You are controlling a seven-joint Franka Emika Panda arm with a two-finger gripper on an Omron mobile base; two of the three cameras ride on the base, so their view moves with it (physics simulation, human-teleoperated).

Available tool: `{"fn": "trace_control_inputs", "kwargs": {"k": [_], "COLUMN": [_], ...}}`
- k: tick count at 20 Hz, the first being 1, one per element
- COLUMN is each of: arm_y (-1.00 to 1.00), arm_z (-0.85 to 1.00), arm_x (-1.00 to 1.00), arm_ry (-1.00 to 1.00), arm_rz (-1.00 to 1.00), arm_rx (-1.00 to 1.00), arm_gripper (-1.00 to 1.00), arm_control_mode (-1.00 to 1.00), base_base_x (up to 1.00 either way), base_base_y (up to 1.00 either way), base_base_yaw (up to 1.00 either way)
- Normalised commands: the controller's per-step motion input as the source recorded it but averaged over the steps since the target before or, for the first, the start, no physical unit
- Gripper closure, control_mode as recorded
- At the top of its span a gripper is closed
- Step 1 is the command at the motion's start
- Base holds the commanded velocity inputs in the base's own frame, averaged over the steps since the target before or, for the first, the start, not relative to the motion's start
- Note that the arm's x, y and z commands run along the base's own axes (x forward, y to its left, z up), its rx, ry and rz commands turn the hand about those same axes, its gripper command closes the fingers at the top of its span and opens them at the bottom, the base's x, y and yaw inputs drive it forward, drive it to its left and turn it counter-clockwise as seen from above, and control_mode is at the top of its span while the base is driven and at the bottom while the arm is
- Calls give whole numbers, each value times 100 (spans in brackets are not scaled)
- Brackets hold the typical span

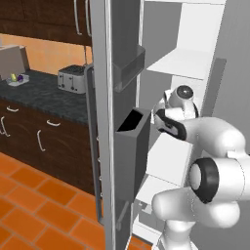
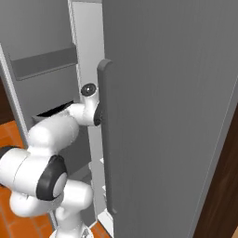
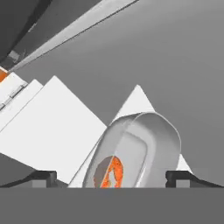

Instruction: Take the meat container that has the shrimp and place it on the second highest rack of the freezer. Then take the vegetable container that has the eggplant and corn and place it on the highest rack of the freezer.

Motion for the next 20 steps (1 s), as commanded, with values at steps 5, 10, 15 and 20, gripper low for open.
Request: {"fn": "trace_control_inputs", "kwargs": {"k": [5, 10, 15, 20], "arm_y": [52, 3, 0, 0], "arm_z": [64, 97, 37, 7], "arm_x": [-100, -100, -100, -100], "arm_ry": [-15, -18, 7, 29], "arm_rz": [31, 12, 0, -5], "arm_rx": [-8, -4, -2, 6], "arm_gripper": [-100, -100, -100, -100], "arm_control_mode": [-100, -100, -100, -100], "base_base_x": [0, 0, 0, 0], "base_base_y": [0, 0, 0, 0], "base_base_yaw": [0, 0, 0, 0]}}
